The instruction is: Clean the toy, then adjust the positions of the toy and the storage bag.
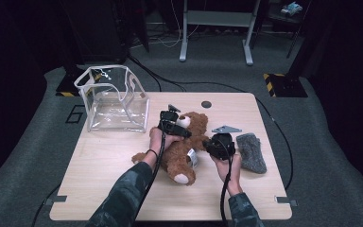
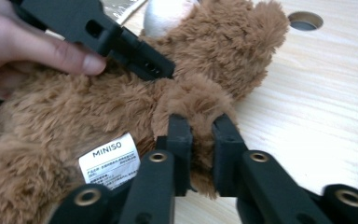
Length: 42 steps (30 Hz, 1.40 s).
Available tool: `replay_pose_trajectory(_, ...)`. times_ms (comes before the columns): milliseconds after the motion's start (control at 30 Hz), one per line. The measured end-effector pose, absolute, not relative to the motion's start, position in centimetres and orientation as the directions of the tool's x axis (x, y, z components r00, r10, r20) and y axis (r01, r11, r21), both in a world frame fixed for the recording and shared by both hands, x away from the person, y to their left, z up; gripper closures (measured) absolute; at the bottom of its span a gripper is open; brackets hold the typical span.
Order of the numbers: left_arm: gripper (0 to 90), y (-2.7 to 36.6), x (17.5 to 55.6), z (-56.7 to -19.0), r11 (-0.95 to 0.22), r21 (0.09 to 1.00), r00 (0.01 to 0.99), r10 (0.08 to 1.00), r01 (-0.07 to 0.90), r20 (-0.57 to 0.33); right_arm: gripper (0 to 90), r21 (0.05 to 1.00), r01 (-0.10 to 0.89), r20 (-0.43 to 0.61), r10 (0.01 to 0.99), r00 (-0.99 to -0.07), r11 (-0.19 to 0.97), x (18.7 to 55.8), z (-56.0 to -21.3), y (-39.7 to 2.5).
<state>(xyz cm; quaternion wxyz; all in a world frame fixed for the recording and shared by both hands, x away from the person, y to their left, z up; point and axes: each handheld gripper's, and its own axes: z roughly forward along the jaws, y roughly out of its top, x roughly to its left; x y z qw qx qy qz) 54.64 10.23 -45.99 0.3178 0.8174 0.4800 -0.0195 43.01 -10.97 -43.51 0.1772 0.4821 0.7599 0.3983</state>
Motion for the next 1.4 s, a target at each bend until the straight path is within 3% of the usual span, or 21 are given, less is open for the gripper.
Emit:
replay_pose_trajectory(100, 34.8, 10.1, 54.3, -45.9, -0.347, 0.510, 0.550, 0.770, 0.787, -0.324, 46.5, 0.761, 0.614, 0.127, 0.881, -0.456, 0.208, 42.9, -43.7, -11.4)
replay_pose_trajectory(200, 43.6, 10.1, 54.0, -45.8, -0.352, 0.523, 0.557, 0.771, 0.776, -0.307, 27.7, 0.759, 0.613, 0.105, 0.888, -0.448, 0.219, 42.2, -43.8, -12.0)
replay_pose_trajectory(300, 50.1, 10.2, 53.7, -45.8, -0.341, 0.544, 0.558, 0.772, 0.767, -0.304, 18.7, 0.760, 0.616, 0.112, 0.893, -0.436, 0.206, 41.0, -44.4, -13.1)
replay_pose_trajectory(500, 55.7, 10.6, 52.9, -45.6, -0.315, 0.585, 0.555, 0.780, 0.747, -0.290, 12.3, 0.737, 0.643, 0.112, 0.900, -0.421, 0.209, 38.8, -47.6, -14.9)
replay_pose_trajectory(767, 57.1, 11.5, 51.8, -44.7, -0.271, 0.633, 0.551, 0.779, 0.725, -0.299, 2.8, 0.730, 0.629, 0.062, 0.890, -0.452, 0.268, 37.8, -51.1, -14.1)
replay_pose_trajectory(1400, 60.0, 14.6, 48.7, -40.9, -0.198, 0.765, 0.585, 0.764, 0.613, -0.271, 2.5, 0.724, 0.619, -0.004, 0.900, -0.436, 0.303, 38.3, -53.0, -13.7)
